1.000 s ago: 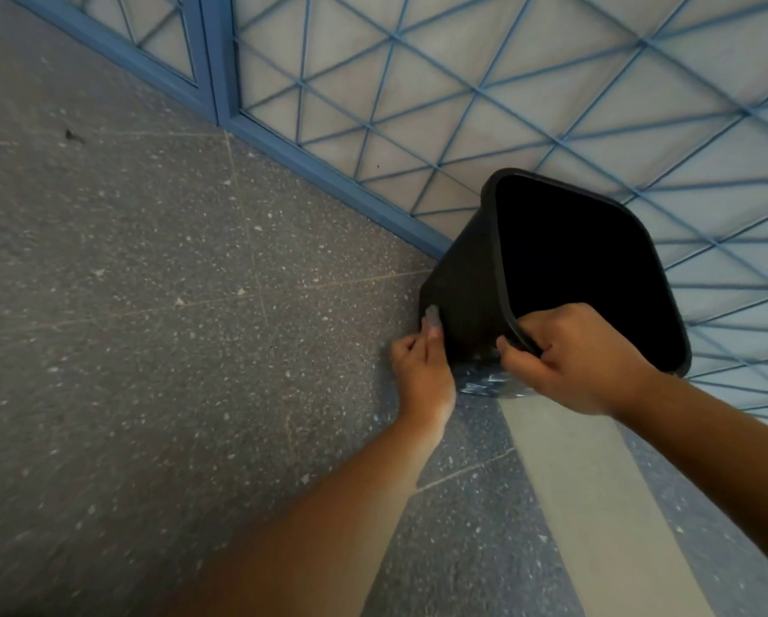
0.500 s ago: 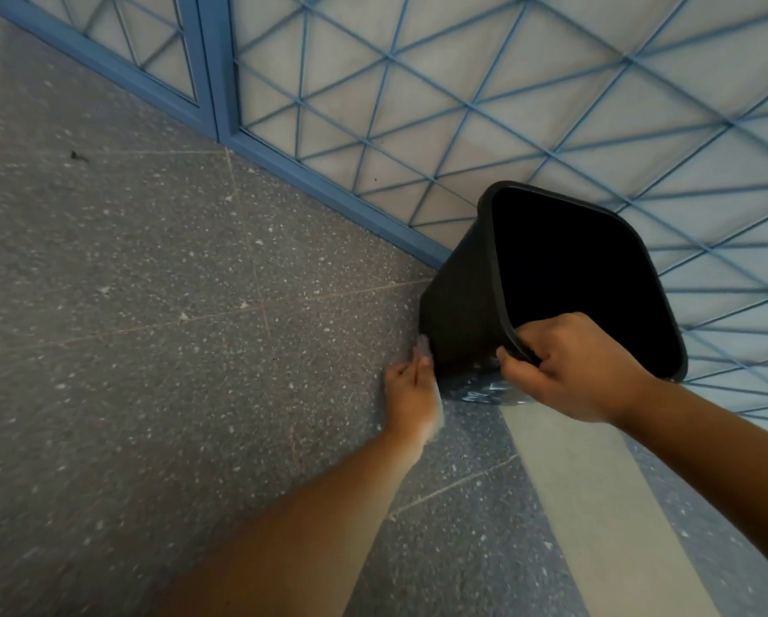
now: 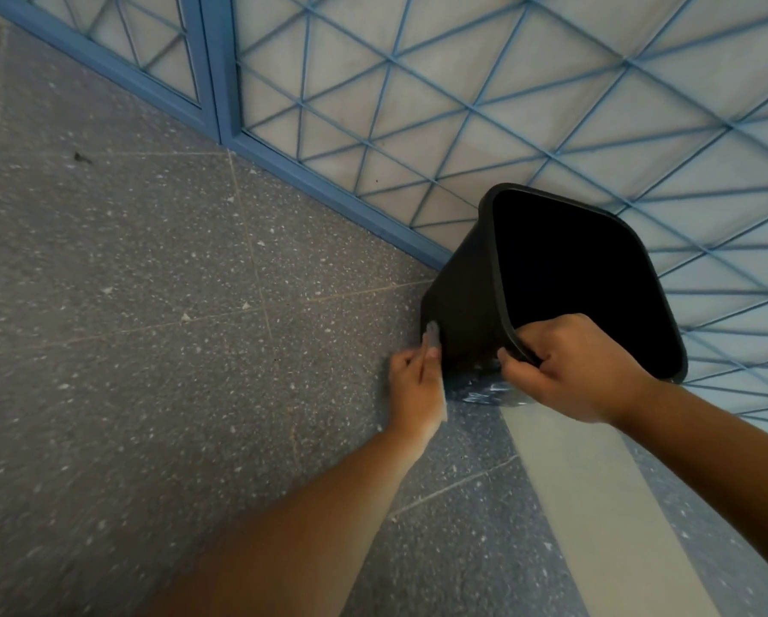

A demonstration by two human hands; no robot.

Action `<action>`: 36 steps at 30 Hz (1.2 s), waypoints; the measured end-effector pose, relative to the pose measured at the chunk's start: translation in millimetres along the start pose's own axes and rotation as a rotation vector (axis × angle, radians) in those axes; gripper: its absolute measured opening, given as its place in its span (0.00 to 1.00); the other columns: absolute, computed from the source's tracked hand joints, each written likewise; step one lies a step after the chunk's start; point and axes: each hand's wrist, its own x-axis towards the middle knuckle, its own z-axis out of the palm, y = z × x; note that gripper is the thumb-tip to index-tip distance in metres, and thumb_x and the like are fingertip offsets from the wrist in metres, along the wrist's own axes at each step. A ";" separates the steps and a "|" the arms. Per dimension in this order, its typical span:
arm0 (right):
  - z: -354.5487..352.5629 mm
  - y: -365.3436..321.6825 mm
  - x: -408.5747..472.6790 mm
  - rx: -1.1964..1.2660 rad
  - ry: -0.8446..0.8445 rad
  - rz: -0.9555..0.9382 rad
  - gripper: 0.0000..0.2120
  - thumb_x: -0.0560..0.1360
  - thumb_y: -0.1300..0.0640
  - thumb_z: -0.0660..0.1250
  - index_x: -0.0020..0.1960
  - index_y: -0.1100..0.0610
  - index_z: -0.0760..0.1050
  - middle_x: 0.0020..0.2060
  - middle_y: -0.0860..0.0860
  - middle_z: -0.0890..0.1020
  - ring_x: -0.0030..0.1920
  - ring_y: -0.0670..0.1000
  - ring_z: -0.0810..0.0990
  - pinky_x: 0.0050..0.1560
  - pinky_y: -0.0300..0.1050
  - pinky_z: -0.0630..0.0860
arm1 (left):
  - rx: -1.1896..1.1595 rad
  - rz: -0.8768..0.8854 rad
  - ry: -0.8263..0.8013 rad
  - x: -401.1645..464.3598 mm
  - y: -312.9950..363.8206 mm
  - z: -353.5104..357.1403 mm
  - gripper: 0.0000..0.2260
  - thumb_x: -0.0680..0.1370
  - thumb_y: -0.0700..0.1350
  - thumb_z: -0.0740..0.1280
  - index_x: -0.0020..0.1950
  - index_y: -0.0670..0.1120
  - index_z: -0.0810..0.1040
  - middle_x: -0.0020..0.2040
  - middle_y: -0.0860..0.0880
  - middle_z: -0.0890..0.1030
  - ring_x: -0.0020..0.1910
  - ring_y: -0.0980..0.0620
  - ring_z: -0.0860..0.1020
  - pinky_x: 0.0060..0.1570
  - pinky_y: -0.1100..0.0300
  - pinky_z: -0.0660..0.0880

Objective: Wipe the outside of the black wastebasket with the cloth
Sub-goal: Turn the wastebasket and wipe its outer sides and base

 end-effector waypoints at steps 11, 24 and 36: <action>-0.4 -0.7 0.7 -0.006 0.003 0.010 0.18 0.75 0.51 0.63 0.27 0.52 0.67 0.21 0.51 0.71 0.22 0.49 0.70 0.26 0.40 0.63 | -0.044 -0.068 0.045 11.2 8.9 3.9 0.18 0.86 0.53 0.60 0.64 0.41 0.78 0.52 0.46 0.74 0.55 0.40 0.78 0.64 0.43 0.75; -1.0 -0.8 1.8 0.000 0.015 0.007 0.18 0.74 0.51 0.63 0.28 0.56 0.70 0.20 0.51 0.71 0.21 0.49 0.71 0.25 0.43 0.67 | -0.081 0.263 0.004 4.3 33.1 13.6 0.14 0.85 0.53 0.60 0.56 0.46 0.81 0.48 0.53 0.69 0.48 0.57 0.76 0.55 0.69 0.75; -1.7 -1.4 0.8 -0.013 0.007 0.035 0.18 0.74 0.50 0.63 0.28 0.57 0.70 0.21 0.51 0.71 0.22 0.49 0.69 0.26 0.47 0.69 | -0.052 0.043 0.020 -8.1 4.5 3.2 0.15 0.86 0.51 0.60 0.62 0.41 0.78 0.56 0.45 0.75 0.50 0.55 0.78 0.53 0.61 0.74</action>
